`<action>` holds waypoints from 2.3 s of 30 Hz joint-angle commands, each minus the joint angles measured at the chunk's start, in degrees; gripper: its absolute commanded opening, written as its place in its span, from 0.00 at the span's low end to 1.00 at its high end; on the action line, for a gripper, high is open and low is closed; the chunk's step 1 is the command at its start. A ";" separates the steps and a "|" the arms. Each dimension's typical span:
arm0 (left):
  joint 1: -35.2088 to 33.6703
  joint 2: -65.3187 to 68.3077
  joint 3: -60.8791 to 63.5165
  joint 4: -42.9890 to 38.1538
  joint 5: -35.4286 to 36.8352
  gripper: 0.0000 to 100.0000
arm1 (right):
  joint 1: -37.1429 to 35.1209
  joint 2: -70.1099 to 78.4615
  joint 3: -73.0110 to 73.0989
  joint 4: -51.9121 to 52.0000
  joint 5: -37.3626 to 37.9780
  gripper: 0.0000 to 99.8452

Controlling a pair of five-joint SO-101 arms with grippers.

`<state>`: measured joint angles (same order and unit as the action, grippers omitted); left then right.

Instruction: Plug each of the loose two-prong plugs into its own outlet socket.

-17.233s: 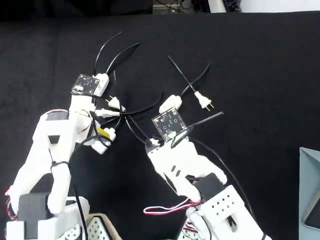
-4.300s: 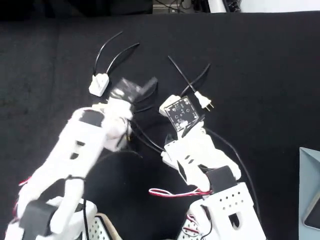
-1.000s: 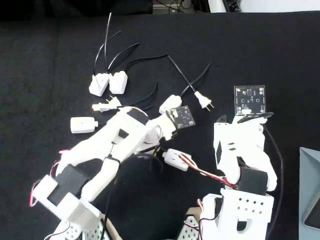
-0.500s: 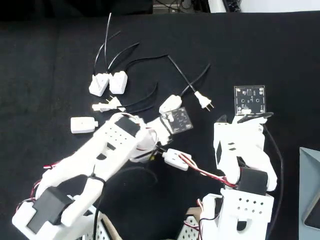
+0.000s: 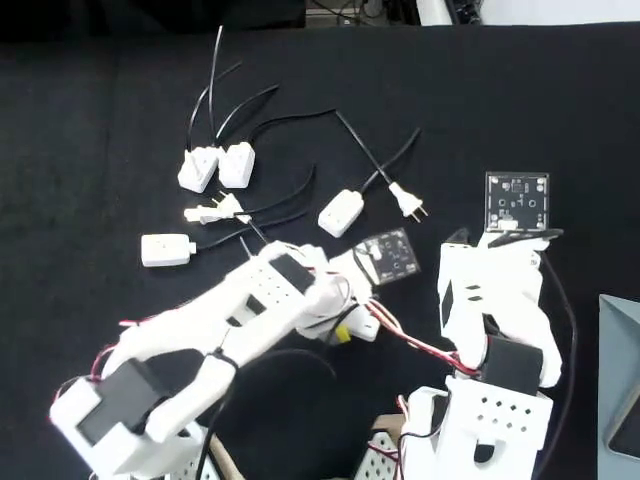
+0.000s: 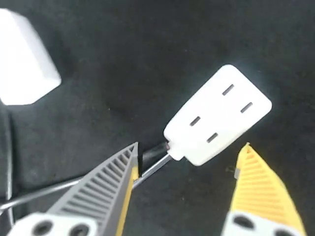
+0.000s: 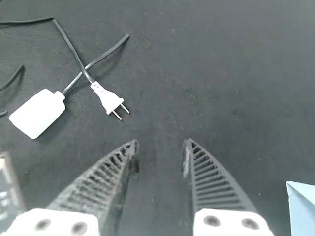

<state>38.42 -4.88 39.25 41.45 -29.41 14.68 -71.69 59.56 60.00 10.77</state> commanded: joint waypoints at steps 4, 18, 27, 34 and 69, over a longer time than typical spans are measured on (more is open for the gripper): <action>0.48 3.87 -5.67 -1.32 -0.53 0.31 | 0.79 -0.57 -3.12 -0.62 0.44 0.15; 3.65 6.95 -5.58 -6.95 3.25 0.31 | 0.44 -0.57 -3.03 -0.62 0.44 0.15; 5.23 6.24 -1.27 -6.59 3.16 0.05 | 0.44 -0.57 -2.95 -0.62 0.44 0.15; 5.49 3.43 -3.38 4.66 3.43 0.03 | 0.44 -0.40 -2.95 -0.62 0.44 0.15; -30.90 -42.02 31.16 8.18 3.25 0.03 | -2.81 0.04 -0.84 -1.05 0.44 0.15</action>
<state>8.18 -45.49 67.03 55.87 -26.42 12.75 -71.69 59.56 60.00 10.77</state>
